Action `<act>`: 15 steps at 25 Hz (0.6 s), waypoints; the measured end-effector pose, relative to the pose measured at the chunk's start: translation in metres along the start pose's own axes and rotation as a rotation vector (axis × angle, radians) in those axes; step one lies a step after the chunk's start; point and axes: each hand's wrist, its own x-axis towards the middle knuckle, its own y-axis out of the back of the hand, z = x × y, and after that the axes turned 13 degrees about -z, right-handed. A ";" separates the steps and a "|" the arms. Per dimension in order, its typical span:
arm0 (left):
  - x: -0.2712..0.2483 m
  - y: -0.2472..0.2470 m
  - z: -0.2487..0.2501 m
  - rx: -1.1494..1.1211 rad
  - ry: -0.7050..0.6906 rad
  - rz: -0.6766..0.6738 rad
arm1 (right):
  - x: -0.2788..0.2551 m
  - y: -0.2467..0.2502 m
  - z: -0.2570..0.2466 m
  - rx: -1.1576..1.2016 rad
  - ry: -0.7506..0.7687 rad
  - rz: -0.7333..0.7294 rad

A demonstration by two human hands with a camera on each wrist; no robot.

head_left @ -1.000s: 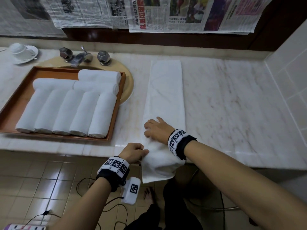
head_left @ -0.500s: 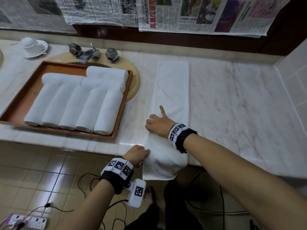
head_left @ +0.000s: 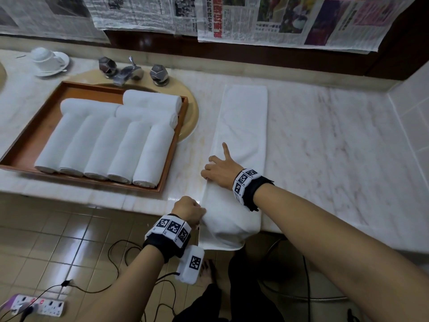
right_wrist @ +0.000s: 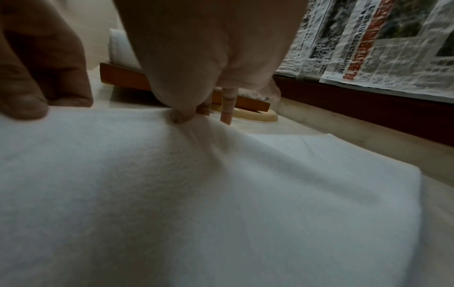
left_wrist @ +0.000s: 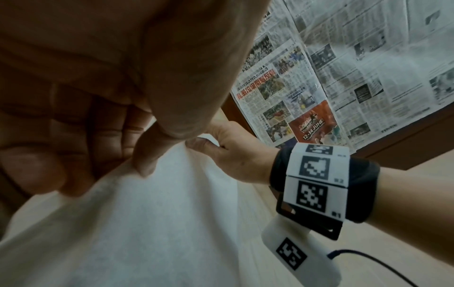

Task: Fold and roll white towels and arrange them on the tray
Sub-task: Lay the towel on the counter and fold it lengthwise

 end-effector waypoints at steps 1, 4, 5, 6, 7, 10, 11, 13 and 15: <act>0.000 0.000 0.000 0.007 0.004 -0.004 | 0.001 0.001 0.000 0.003 0.001 0.000; 0.001 0.004 0.005 0.014 0.012 0.037 | 0.004 0.002 0.000 -0.011 0.011 0.001; 0.002 0.006 0.008 -0.016 -0.008 0.071 | 0.004 0.002 0.001 -0.020 0.019 -0.004; 0.002 0.007 0.011 -0.057 -0.037 0.103 | 0.005 0.003 0.003 -0.027 0.026 -0.014; 0.003 0.007 0.013 -0.085 -0.061 0.127 | 0.005 0.004 0.006 -0.029 0.027 -0.020; 0.005 0.005 0.016 -0.076 -0.066 0.147 | 0.008 0.009 0.009 -0.033 0.015 -0.005; 0.006 0.005 0.017 -0.078 -0.055 0.143 | 0.010 0.010 0.008 -0.026 0.011 0.011; 0.010 0.004 0.018 -0.081 -0.034 0.126 | 0.012 0.009 0.008 -0.010 0.002 0.014; 0.012 0.004 0.019 -0.066 -0.028 0.131 | 0.012 0.009 0.009 -0.009 -0.005 -0.007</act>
